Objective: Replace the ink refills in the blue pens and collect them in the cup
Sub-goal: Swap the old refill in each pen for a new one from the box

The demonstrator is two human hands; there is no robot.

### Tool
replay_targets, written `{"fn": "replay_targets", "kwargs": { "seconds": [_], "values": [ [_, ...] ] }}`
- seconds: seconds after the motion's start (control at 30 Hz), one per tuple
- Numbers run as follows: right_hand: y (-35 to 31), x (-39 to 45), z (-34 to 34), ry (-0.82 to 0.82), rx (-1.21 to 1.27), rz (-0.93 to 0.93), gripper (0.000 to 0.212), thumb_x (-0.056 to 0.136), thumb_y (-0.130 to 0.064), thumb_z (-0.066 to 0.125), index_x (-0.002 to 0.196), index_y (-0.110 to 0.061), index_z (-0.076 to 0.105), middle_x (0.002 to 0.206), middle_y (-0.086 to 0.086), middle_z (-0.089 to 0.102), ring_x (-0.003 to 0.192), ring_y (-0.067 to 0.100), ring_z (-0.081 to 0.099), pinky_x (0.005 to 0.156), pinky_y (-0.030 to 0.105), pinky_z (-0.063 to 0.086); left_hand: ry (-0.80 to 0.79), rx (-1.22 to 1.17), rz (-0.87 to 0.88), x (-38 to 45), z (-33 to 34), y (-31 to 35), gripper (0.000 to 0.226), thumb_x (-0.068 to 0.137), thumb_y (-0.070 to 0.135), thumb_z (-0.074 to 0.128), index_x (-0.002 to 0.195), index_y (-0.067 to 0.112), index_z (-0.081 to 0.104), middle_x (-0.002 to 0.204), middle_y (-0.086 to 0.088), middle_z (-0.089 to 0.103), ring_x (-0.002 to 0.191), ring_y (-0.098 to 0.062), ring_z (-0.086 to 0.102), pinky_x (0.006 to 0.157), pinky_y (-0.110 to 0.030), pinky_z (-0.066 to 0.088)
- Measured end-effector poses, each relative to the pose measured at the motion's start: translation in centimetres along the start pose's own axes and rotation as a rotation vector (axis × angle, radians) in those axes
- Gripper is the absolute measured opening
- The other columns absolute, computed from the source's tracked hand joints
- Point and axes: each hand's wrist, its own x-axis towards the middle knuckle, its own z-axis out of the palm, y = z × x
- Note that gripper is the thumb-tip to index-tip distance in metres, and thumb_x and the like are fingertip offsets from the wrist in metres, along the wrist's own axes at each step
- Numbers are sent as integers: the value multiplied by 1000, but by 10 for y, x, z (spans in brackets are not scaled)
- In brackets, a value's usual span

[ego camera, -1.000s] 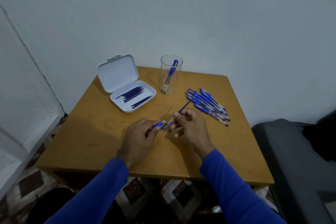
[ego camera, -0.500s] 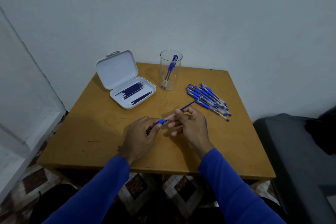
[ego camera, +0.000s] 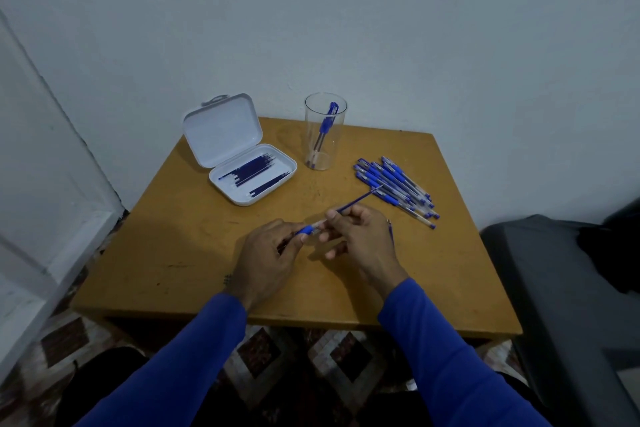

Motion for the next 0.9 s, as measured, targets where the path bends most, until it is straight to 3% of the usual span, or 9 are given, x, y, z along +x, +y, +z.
{"fn": "replay_targets", "kwargs": {
  "seconds": [0.13, 0.3, 0.47, 0.53, 0.7, 0.77, 0.83, 0.9],
  "values": [
    [-2, 0, 2, -57, -20, 60, 19, 98, -22, 67, 110, -7, 66, 92, 14, 76, 65, 23, 64, 42, 29, 49, 12, -7, -10, 0, -1, 0, 29, 102, 37, 54, 121, 25, 71, 87, 17, 61, 81, -5, 59, 67, -17, 47],
    [-2, 3, 3, 112, 14, -10, 24, 102, -25, 60, 104, -1, 60, 87, 15, 73, 54, 16, 59, 36, 26, 41, 24, -6, -10, 0, 0, 0, 29, 102, 36, 54, 119, 23, 72, 84, 16, 61, 79, -7, 59, 64, -14, 44],
    [0, 0, 1, -45, -173, 58, 28, 97, -34, 68, 94, -6, 72, 68, 9, 64, 47, 11, 48, 38, 24, 36, 14, 20, -16, 0, 0, 1, 26, 101, 32, 57, 122, 25, 71, 85, 17, 60, 79, -5, 58, 65, -16, 44],
    [1, -1, 2, -22, -151, 63, 31, 98, -38, 65, 92, -8, 72, 70, 11, 65, 46, 12, 47, 37, 24, 34, 9, 9, -23, 0, -1, 1, 26, 101, 32, 57, 122, 25, 71, 86, 16, 61, 80, -5, 58, 66, -17, 43],
    [7, 0, 1, 70, -115, 26, 23, 100, -31, 63, 95, -10, 70, 89, 22, 70, 55, 21, 52, 37, 25, 36, -2, 14, -34, 0, -1, 2, 28, 102, 35, 55, 122, 25, 71, 87, 15, 60, 81, -3, 58, 67, -16, 43],
    [10, 1, 1, 125, -178, 14, 16, 101, -27, 62, 96, -16, 71, 85, 14, 72, 58, 17, 55, 41, 25, 40, -8, 17, -38, 0, -1, 1, 31, 101, 39, 53, 121, 25, 71, 88, 15, 61, 82, -1, 58, 67, -17, 43],
    [14, 4, -1, 166, -385, -18, 10, 101, -23, 62, 98, -23, 71, 89, -2, 71, 72, 7, 61, 56, 23, 48, -14, 4, -39, 0, -1, 1, 31, 101, 39, 53, 121, 25, 71, 90, 14, 63, 83, -2, 59, 69, -20, 47],
    [19, 5, 0, 129, -597, -59, 10, 99, -20, 64, 105, -24, 71, 99, -11, 67, 88, 1, 60, 70, 15, 46, -16, -2, -39, 0, 0, 0, 27, 101, 34, 56, 121, 24, 71, 92, 13, 64, 85, -3, 60, 71, -25, 52]
  ]
}}
